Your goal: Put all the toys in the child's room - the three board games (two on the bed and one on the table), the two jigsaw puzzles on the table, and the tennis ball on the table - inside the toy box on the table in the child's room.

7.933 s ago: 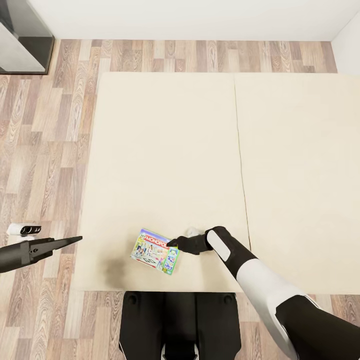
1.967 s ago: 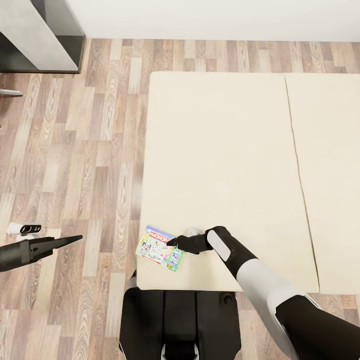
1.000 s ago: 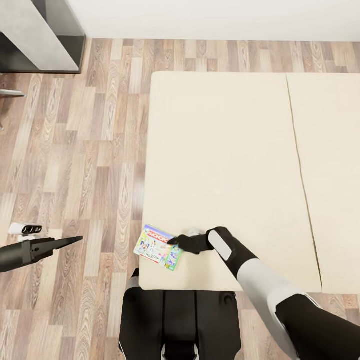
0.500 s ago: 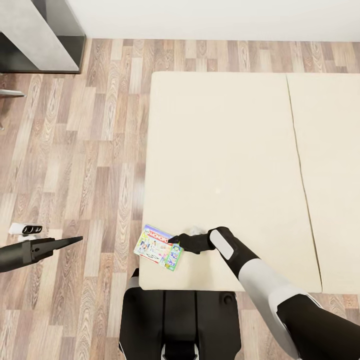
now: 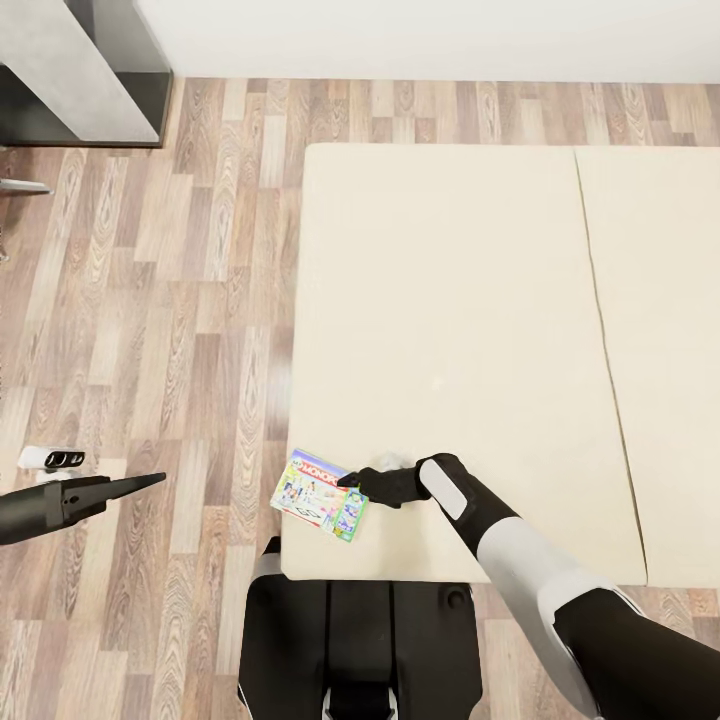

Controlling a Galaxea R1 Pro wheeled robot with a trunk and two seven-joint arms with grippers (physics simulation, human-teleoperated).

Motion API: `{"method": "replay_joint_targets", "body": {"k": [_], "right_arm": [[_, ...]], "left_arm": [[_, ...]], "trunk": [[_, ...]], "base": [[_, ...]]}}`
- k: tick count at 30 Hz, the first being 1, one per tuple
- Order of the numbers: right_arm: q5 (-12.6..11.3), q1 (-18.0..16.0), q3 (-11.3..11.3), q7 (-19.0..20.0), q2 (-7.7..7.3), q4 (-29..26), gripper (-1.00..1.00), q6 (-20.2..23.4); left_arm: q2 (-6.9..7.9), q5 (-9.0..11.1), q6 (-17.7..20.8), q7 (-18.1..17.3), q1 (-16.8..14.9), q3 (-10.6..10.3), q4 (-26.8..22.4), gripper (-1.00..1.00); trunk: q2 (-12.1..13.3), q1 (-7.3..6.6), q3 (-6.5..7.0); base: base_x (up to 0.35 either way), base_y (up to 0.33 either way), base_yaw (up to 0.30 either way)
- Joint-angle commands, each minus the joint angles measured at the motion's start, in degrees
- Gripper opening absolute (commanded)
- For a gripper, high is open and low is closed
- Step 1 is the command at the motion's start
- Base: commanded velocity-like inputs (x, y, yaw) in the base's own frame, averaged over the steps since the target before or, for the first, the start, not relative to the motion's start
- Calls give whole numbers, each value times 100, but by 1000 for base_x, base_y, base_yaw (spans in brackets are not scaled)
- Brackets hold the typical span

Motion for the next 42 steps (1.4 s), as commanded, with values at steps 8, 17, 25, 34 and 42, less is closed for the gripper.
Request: {"method": "replay_joint_targets", "body": {"k": [8, 17, 25, 34, 42], "right_arm": [[426, -2, 9, 41, -1, 3, 100, -8], [426, 1, 9, 33, 7, 3, 100, -8], [426, 0, 9, 32, 8, 3, 100, -8], [426, 0, 9, 32, 8, 6, 100, -10], [426, 2, 9, 32, 8, 4, 100, -8]], "left_arm": [[1, -3, 61, -23, -2, -1, 0, 100], [5, 0, 61, -23, -2, -1, -1, 100], [2, -3, 63, -23, -2, -3, 2, 100], [1, 0, 61, -23, -2, -6, 0, 100], [1, -1, 61, -23, -2, -4, -1, 100]], "trunk": [[-8, 4, -6], [-8, 4, -6], [-8, 4, -6], [-8, 4, -6], [-8, 4, -6]], "base": [[0, 40, 0], [0, 2, 0], [0, 46, 0], [0, 13, 0], [0, 0, 0]]}}
